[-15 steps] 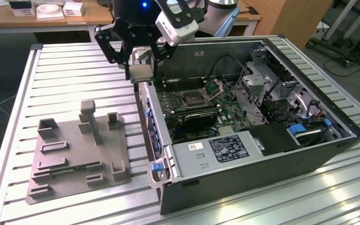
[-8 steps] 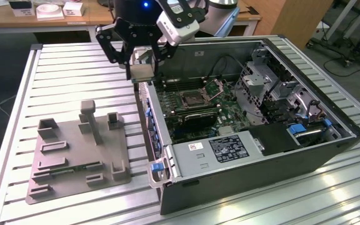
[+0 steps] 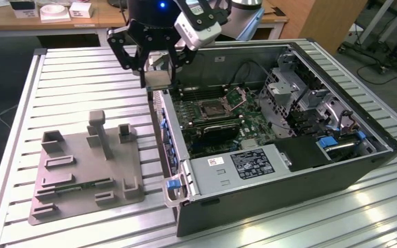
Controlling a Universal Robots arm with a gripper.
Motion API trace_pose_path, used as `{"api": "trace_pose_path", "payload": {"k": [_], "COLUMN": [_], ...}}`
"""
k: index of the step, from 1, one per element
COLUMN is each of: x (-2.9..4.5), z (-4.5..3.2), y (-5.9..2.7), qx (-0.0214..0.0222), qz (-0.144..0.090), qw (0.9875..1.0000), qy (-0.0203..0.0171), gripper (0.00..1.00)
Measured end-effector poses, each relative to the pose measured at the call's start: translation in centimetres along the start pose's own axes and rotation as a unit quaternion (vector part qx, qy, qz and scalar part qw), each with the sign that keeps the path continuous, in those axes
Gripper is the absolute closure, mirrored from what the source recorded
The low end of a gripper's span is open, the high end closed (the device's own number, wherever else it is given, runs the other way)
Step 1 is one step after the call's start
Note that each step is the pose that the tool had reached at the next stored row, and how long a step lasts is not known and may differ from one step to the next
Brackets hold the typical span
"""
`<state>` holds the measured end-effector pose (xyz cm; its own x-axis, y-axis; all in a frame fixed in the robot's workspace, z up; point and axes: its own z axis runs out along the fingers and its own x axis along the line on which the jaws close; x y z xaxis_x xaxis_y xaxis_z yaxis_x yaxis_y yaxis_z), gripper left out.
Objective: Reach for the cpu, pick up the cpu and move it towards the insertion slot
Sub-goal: 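Pick up the cpu and move it towards the insertion slot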
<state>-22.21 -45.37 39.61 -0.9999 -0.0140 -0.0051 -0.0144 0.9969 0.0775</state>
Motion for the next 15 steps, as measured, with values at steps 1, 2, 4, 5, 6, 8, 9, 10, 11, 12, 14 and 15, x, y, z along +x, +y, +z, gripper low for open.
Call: {"api": "trace_pose_path", "payload": {"k": [1, 2, 4, 5, 6, 8, 9, 10, 11, 12, 14, 15], "x": [-0.02, -0.05, -0.09, -0.11, -0.13, -0.17, -0.19, -0.21, -0.22, -0.24, -0.28, -0.30], "z": [0.00, 0.00, 0.00, 0.00, 0.00, 0.00, 0.00, 0.00, 0.00, 0.00, 0.00, 0.00], "y": [0.00, 0.00, 0.00, 0.00, 0.00, 0.01, 0.01, 0.01, 0.01, 0.01, 0.01, 0.01], "qx": [0.0000, 0.0000, 0.0000, 0.0000, 0.0000, 0.0000, 0.0000, 0.0000, 0.0000, 0.0000, 0.0000, 0.0000], "qz": [0.000, 0.000, 0.000, 0.000, 0.000, 0.000, 0.000, 0.000, 0.000, 0.000, 0.000, 0.000], "qw": [1.0000, 1.0000, 1.0000, 1.0000, 1.0000, 1.0000, 1.0000, 1.0000, 1.0000, 1.0000, 1.0000, 1.0000], "qy": [0.0000, 0.0000, 0.0000, 0.0000, 0.0000, 0.0000, 0.0000, 0.0000, 0.0000, 0.0000, 0.0000, 0.0000], "gripper": [0.45, 0.45, 0.45, 0.45, 0.45, 0.45, 0.45, 0.45, 0.45, 0.45, 0.45, 0.45]}}
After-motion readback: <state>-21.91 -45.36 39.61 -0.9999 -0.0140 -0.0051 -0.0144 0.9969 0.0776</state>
